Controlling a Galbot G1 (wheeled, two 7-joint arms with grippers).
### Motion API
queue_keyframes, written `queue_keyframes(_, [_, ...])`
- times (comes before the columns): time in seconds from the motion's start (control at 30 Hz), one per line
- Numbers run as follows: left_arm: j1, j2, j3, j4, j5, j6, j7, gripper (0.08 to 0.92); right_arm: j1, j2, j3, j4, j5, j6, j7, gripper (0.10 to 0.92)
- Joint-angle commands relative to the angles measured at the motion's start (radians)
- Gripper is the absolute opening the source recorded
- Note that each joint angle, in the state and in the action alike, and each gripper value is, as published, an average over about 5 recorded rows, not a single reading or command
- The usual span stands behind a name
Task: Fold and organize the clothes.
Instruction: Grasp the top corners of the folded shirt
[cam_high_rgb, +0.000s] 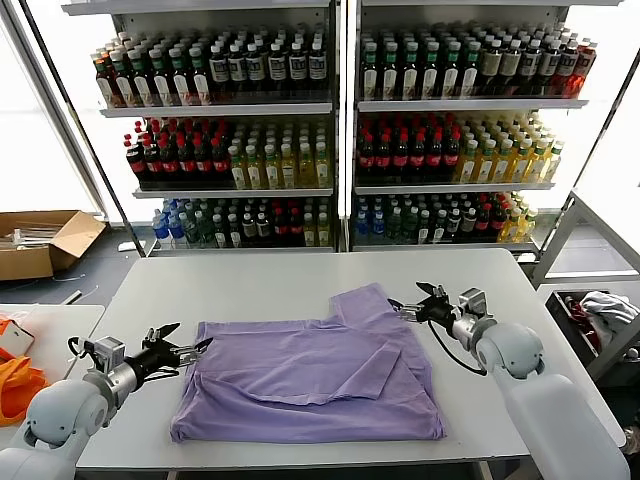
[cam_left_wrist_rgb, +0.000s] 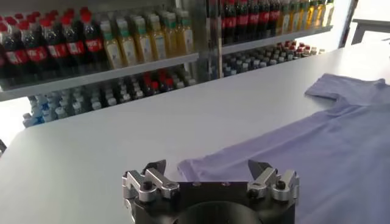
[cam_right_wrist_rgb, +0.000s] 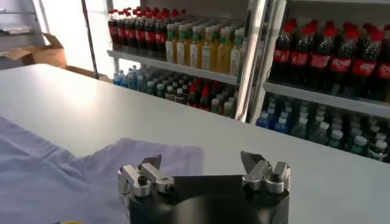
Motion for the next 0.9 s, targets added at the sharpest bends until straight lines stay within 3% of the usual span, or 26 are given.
queue_keyframes(0.03, [-0.210,0.002,0.179,0.257,-0.019,-0.016,0.008,0.823,0.194,0.106,-0.137,-0.277,-0.045,0.006,-0.032,0.823])
queue_keyframes(0.37, [-0.212,-0.027,0.160,0.265,-0.029,-0.015,0.013,0.802,0.179,0.147,-0.149,-0.337,-0.069,0.018,-0.007,0.806])
queue_keyframes(0.9, [-0.180,-0.039,0.158,0.223,-0.038,-0.015,0.044,0.360,0.125,0.128,-0.123,-0.208,0.030,0.010,0.015,0.360])
